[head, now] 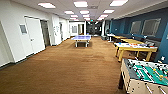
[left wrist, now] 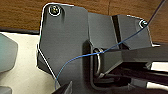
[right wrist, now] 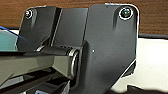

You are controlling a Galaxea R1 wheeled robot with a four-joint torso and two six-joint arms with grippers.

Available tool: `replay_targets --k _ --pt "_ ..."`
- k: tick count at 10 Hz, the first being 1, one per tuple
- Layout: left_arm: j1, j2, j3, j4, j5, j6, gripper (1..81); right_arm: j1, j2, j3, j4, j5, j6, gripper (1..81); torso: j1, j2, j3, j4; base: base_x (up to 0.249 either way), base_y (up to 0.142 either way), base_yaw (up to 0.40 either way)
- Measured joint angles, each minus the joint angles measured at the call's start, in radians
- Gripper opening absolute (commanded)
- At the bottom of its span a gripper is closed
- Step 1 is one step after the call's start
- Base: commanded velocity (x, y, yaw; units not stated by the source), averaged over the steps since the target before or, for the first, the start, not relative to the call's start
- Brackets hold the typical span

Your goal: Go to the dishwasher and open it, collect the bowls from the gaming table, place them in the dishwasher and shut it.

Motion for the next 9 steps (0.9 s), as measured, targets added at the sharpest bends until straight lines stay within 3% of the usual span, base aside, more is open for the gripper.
replay_targets --k 9 --pt "-0.002 0.000 0.000 0.000 -0.005 0.000 81.1 0.006 0.000 0.002 -0.001 0.004 -0.001 81.1 -0.001 0.000 0.000 0.000 0.166 0.000 0.000"
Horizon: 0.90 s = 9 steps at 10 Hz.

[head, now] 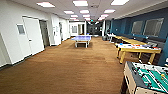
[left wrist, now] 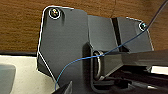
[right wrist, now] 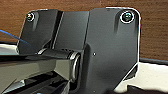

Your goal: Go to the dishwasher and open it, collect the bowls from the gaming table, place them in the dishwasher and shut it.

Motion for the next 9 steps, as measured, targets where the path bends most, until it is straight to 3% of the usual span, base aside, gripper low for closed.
replay_targets --k 9 --pt "0.006 0.001 0.000 0.000 0.000 0.000 81.1 -0.002 0.000 0.000 0.000 0.000 0.000 81.1 0.000 0.000 0.000 0.000 0.186 0.000 0.000"
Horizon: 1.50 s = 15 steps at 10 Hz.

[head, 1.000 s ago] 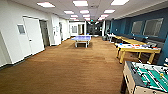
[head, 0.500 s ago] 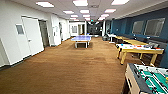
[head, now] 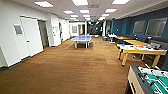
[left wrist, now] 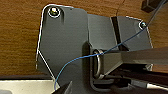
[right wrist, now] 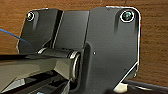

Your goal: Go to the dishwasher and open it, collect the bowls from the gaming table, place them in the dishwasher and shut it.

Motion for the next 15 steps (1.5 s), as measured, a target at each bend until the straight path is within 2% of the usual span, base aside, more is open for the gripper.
replay_targets --k 6,7,10,13,14,15 --pt "0.000 0.004 0.000 0.000 0.000 0.000 81.1 -0.002 0.000 0.000 0.000 0.000 0.000 81.1 0.000 0.000 -0.001 0.000 0.188 0.000 0.000" --pt "0.000 0.003 0.000 0.000 -0.001 0.000 81.1 -0.002 0.001 0.000 0.000 0.002 0.000 81.1 -0.001 -0.001 -0.008 0.000 0.187 0.000 0.000" --pt "-0.025 0.005 0.000 0.000 -0.002 0.000 81.1 0.020 0.007 0.002 0.000 0.005 0.000 81.1 0.003 0.001 -0.072 0.000 0.187 0.000 0.000" --pt "0.003 0.006 0.001 0.000 0.004 0.000 81.1 -0.010 0.006 0.002 0.000 -0.003 0.000 81.1 0.000 0.000 -0.079 0.000 0.187 0.000 0.000" --pt "0.002 0.006 0.001 0.000 0.003 0.000 81.1 -0.006 0.005 0.002 0.000 -0.003 0.000 81.1 0.000 0.000 -0.080 -0.002 0.188 0.000 0.000" --pt "-0.006 0.004 0.001 0.000 -0.001 0.000 81.1 0.006 0.006 0.002 0.000 0.004 0.000 81.1 -0.001 -0.001 -0.079 -0.013 0.188 0.000 0.000"
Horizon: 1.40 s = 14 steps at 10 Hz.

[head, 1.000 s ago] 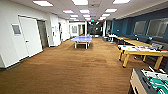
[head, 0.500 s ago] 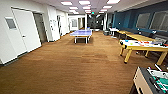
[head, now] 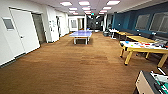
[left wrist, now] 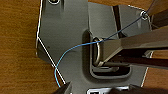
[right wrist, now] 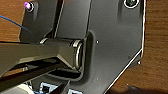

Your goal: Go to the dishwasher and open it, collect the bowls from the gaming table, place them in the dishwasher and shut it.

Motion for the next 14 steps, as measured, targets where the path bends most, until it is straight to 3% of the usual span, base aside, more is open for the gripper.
replay_targets --k 1,3,4,6,9,12,14 --pt "-0.002 0.000 -0.001 0.000 0.000 0.000 81.1 0.007 -0.001 0.001 0.000 0.003 0.000 81.1 0.000 0.000 0.000 -0.025 0.187 0.000 0.000" --pt "-0.009 0.000 0.003 0.000 -0.001 0.000 81.1 0.005 -0.007 0.000 0.000 0.001 0.000 81.1 0.000 0.000 0.000 -0.086 0.188 0.000 0.000" --pt "-0.018 0.000 0.003 0.000 -0.006 0.000 81.1 0.001 -0.006 0.000 0.000 0.001 0.000 81.1 0.000 0.000 0.000 -0.101 0.188 0.000 0.000" --pt "-0.005 0.000 0.002 0.000 -0.003 0.000 81.1 -0.007 -0.006 0.001 0.000 0.000 0.000 81.1 -0.001 0.000 0.000 -0.104 0.188 0.000 0.000" --pt "-0.003 0.000 0.003 0.000 0.000 0.000 81.1 0.003 -0.006 0.001 0.000 0.003 0.000 81.1 -0.001 0.000 -0.001 -0.139 0.188 0.000 0.000" --pt "-0.008 0.000 0.003 0.000 -0.003 0.000 81.1 -0.004 -0.006 0.001 0.000 0.000 0.000 81.1 -0.001 0.000 -0.001 -0.145 0.188 0.000 0.000" --pt "-0.002 0.000 0.003 0.000 0.000 0.000 81.1 -0.001 -0.006 0.001 0.000 0.002 0.000 81.1 -0.001 0.000 -0.001 -0.175 0.187 0.000 0.000"
